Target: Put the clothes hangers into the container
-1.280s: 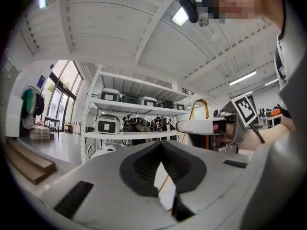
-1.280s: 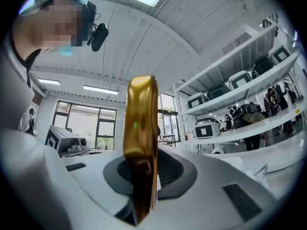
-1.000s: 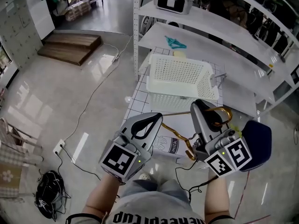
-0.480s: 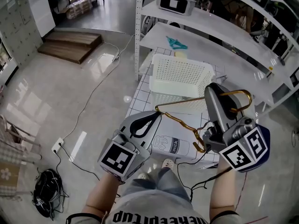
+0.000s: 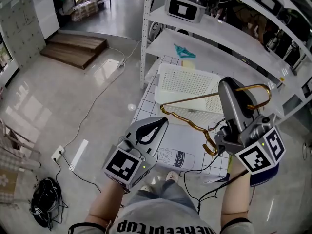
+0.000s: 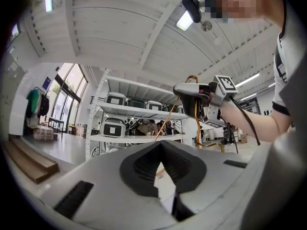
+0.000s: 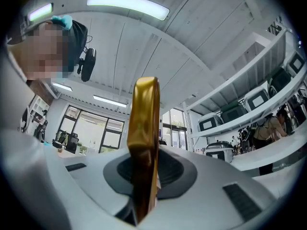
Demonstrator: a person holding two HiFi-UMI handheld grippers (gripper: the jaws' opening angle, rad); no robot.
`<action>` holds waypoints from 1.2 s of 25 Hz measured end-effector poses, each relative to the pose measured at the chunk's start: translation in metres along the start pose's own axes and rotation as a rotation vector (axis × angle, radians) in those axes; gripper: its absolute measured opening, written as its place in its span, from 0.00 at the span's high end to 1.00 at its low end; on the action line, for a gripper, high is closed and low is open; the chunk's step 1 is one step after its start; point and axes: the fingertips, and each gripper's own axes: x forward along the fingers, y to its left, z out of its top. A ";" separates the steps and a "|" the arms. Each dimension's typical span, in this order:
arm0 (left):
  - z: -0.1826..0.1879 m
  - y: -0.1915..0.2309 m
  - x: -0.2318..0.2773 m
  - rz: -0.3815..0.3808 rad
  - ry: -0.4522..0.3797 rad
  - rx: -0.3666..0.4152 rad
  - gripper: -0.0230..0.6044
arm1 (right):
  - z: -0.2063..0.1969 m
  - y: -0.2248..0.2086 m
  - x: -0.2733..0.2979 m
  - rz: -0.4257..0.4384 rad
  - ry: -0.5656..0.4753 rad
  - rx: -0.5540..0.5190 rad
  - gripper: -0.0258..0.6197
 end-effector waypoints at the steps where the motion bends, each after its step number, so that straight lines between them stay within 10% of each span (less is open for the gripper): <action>1: 0.000 0.001 0.002 0.000 0.000 0.001 0.94 | 0.003 -0.002 0.002 0.003 -0.005 -0.001 0.87; 30: 0.002 0.035 0.072 0.058 0.000 0.029 0.94 | 0.006 -0.086 0.049 0.047 -0.016 -0.025 0.87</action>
